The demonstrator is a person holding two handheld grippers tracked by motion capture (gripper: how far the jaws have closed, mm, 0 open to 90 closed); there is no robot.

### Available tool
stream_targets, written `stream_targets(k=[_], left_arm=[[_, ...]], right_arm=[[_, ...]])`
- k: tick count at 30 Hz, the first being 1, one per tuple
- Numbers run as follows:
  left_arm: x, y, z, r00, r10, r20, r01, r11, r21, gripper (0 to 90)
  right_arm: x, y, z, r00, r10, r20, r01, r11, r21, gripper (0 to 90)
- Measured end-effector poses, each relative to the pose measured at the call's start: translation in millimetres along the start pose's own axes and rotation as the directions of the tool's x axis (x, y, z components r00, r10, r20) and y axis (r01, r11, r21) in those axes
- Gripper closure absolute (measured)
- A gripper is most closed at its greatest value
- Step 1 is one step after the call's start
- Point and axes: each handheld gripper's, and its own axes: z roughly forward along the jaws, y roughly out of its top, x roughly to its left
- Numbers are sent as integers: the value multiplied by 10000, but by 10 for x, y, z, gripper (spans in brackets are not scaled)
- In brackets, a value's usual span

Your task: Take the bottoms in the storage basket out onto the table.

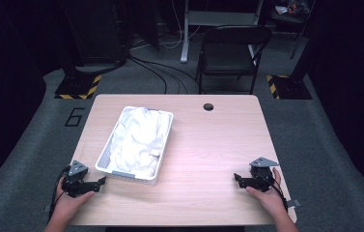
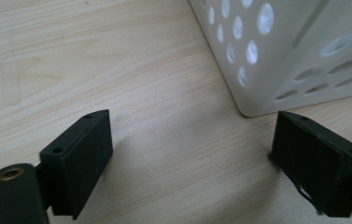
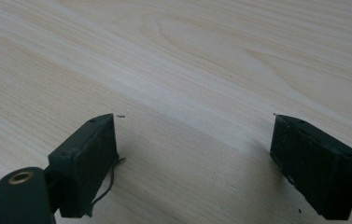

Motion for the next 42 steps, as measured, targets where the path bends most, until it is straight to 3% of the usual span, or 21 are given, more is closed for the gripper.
stream_targets(k=[1, 13, 17, 22, 25, 31, 34, 39, 42], left_arm=[[4, -7, 9, 10000, -66, -67, 64, 9998, -169, 138], [31, -21, -34, 9991, -296, -289, 294, 9995, -73, 190], [32, -28, -29, 9990, -325, -308, 318, 9992, -239, 190], [25, -27, -65, 9990, -335, -300, 336, 9994, 28, 197], [17, -22, -82, 9987, -342, -369, 345, 9994, 81, 248], [57, 5, -182, 9966, -746, -344, 750, 9971, 105, 252], [102, 112, -346, 9928, -1119, -417, 1122, 9937, 55, 252], [103, 298, -499, 9925, -1116, -498, 1114, 9937, -75, 213], [89, 447, -558, 9907, -1312, -349, 1295, 9905, -465, 189]], right_arm=[[0, 0, 0, 10000, -10, -3, 10, 10000, 2, 140], [4, 0, 2, 9998, -174, -113, 174, 9998, 40, 123], [4, 0, 4, 9998, -173, -123, 174, 9998, 42, 120], [7, 4, 5, 9997, -149, -169, 150, 9998, 88, 117], [7, 3, 8, 9997, -143, -178, 144, 9999, 41, 117], [8, 3, 5, 9998, -143, -158, 144, 9999, 76, 117], [7, 3, 6, 9998, -162, -142, 163, 9999, 47, 118], [10, 2, 6, 9998, -143, -115, 143, 9999, 40, 117], [11, 2, 6, 9998, -139, -109, 139, 9999, 44, 117]])
